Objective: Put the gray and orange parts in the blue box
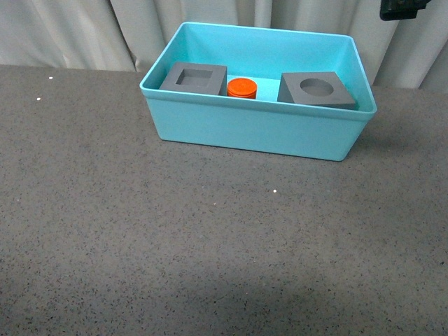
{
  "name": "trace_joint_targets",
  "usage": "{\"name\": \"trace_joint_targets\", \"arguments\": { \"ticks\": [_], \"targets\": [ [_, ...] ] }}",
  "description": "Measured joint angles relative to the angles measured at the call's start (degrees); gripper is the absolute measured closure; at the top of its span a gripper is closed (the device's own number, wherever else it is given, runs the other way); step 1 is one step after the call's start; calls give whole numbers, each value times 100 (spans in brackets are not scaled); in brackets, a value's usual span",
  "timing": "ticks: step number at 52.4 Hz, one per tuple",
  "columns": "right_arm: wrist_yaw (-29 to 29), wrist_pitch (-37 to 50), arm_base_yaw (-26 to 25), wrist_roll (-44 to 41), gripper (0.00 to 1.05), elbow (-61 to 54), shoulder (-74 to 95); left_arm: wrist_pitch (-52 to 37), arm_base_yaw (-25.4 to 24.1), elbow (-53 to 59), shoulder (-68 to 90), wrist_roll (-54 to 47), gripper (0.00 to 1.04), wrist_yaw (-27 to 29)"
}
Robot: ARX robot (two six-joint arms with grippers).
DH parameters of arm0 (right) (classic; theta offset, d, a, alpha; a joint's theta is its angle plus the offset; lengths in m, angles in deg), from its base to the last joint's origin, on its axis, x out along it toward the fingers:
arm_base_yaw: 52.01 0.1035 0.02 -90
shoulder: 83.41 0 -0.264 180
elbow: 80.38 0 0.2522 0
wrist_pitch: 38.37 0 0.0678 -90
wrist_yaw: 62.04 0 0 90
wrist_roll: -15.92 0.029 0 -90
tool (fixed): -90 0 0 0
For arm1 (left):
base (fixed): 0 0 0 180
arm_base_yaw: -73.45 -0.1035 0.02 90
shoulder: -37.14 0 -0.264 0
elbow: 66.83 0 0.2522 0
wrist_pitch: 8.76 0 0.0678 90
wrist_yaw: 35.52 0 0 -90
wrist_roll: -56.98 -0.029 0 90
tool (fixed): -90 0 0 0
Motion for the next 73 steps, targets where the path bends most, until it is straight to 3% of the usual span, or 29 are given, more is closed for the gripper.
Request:
{"name": "trace_joint_targets", "arguments": {
  "ticks": [4,9,15,24,39,42,73],
  "targets": [
    [153,1784,-129,15,35,-962,-184,0,0,0,0,0,7,0],
    [284,2553,-280,17,52,-1624,-649,0,0,0,0,0,7,0],
    [474,2765,-514,28,78,-2463,-1384,0,0,0,0,0,7,0],
    [658,2769,-686,17,105,-3141,-1921,0,0,0,0,0,7,0],
    [920,2603,-964,33,104,-4081,-3099,0,0,0,0,0,7,0],
    [1279,2721,-1211,33,104,-4304,-3193,0,0,0,-2,0,7,0],
    [1322,509,-1353,33,104,-4887,-5982,0,0,0,-2,0,7,0]
  ]
}}
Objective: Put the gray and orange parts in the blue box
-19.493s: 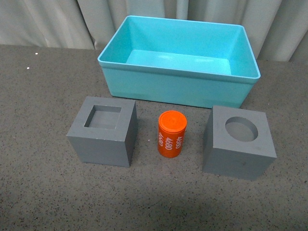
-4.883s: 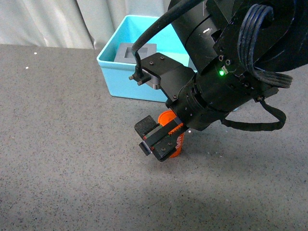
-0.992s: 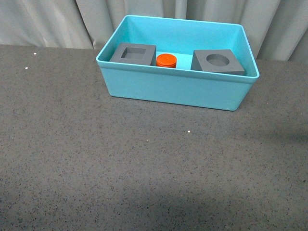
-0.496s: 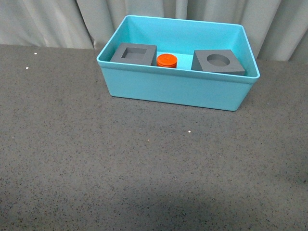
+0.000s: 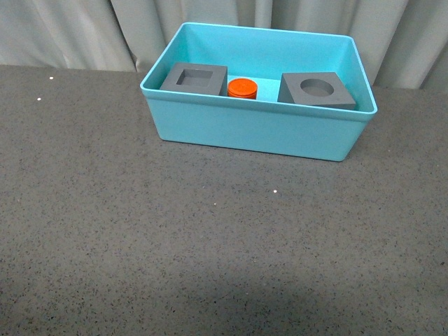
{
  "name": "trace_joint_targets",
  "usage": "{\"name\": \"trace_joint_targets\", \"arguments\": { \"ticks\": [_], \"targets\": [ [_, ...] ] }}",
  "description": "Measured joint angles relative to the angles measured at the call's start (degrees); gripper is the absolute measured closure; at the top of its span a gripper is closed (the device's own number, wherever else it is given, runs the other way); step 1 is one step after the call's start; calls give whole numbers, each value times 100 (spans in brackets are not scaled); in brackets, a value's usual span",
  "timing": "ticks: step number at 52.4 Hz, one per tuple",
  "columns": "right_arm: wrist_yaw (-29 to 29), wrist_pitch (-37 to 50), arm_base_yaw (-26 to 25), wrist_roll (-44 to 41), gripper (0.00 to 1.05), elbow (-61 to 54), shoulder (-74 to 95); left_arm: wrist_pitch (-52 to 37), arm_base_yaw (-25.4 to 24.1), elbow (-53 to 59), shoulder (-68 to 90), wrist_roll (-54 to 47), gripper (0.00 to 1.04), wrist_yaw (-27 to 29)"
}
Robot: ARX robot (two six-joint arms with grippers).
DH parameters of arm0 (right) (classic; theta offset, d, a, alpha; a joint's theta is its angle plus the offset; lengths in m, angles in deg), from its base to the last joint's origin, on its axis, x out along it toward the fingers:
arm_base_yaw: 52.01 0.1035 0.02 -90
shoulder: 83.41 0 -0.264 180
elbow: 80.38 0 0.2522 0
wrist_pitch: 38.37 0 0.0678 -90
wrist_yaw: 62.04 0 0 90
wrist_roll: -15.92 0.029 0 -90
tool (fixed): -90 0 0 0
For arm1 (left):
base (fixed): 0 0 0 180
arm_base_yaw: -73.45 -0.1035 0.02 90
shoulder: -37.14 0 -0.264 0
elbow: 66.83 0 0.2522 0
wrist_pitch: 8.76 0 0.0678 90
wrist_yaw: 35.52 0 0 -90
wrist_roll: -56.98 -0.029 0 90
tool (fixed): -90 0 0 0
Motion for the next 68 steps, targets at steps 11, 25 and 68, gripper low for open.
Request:
{"name": "trace_joint_targets", "arguments": {
  "ticks": [11,25,68],
  "targets": [
    [2,-879,0,0,104,-13,-970,0,0,0,0,0,7,0],
    [2,-1696,0,0,104,-15,-1812,0,0,0,0,0,7,0],
    [22,-3591,0,-2,81,-11,-3676,0,0,0,0,0,7,2]
  ]
}}
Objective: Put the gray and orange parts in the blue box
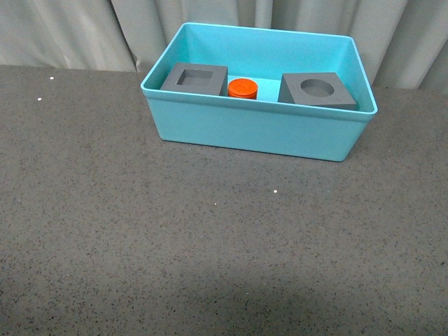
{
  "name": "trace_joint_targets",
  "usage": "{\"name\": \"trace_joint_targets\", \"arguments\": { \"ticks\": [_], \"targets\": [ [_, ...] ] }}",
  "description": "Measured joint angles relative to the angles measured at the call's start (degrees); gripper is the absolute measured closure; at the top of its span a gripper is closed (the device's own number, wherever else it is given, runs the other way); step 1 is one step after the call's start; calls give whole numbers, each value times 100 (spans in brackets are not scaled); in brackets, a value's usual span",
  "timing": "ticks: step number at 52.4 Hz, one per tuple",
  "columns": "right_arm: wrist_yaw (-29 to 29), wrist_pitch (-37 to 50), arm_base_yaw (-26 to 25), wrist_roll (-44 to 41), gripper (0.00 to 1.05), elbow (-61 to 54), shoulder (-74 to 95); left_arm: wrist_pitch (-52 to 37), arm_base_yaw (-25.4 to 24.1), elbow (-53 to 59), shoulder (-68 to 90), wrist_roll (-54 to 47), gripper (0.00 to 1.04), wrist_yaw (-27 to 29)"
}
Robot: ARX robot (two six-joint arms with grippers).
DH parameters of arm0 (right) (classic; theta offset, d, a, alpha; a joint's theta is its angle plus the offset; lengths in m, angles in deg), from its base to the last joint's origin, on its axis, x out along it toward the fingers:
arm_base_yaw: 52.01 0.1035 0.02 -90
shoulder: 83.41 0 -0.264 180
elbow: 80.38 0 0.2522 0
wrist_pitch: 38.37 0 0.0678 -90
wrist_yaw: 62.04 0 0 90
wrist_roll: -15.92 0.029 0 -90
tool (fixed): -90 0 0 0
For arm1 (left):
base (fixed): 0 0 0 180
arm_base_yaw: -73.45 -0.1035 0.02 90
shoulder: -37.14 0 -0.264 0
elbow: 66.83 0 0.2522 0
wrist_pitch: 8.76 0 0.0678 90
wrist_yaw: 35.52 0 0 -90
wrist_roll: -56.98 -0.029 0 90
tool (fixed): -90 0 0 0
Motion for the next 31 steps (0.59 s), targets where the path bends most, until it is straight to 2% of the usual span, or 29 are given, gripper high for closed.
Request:
{"name": "trace_joint_targets", "arguments": {
  "ticks": [9,18,20,31],
  "targets": [
    [0,0,0,0,40,0,0,0,0,0,0,0,7,0],
    [0,0,0,2,12,0,0,0,0,0,0,0,7,0],
    [0,0,0,7,8,0,0,0,0,0,0,0,7,0],
    [0,0,0,7,10,0,0,0,0,0,0,0,7,0]
  ]
}}
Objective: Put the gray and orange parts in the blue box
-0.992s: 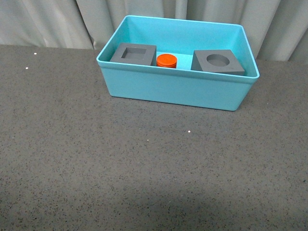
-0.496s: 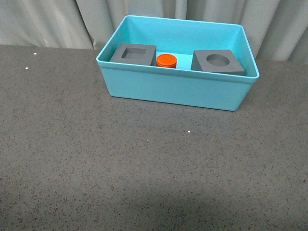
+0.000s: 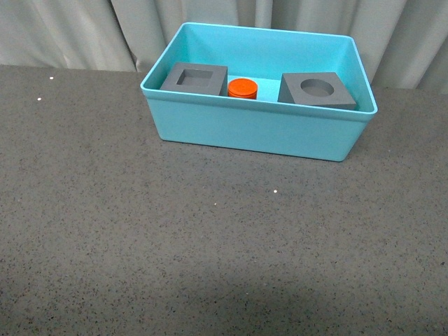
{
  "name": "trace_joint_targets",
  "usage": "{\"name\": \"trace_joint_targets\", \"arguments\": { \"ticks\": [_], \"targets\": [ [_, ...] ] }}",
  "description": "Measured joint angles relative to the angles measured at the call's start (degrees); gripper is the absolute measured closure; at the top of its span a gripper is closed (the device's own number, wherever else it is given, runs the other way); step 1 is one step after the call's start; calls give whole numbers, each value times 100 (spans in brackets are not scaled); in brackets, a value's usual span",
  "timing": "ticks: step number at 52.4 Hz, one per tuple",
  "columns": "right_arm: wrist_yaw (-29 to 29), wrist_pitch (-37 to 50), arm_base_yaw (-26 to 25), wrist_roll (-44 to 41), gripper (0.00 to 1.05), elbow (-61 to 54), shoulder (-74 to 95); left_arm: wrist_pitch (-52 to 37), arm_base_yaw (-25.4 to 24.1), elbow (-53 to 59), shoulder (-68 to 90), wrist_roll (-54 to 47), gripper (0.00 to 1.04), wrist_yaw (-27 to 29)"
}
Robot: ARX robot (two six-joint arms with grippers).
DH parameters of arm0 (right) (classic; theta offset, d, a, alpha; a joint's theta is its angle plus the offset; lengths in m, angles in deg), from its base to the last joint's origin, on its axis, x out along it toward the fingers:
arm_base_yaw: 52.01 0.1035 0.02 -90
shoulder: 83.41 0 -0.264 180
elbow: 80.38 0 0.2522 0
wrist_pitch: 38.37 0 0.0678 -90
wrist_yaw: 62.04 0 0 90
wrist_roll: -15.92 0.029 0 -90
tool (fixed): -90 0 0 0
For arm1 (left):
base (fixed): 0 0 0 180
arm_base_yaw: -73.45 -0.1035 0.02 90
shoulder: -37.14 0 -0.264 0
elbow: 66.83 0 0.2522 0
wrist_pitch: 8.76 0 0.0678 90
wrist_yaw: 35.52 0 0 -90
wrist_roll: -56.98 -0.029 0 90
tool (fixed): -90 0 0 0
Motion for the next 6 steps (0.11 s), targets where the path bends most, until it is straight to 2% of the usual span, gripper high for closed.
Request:
{"name": "trace_joint_targets", "arguments": {
  "ticks": [6],
  "targets": [
    [0,0,0,0,10,0,0,0,0,0,0,0,7,0]
  ]
}}
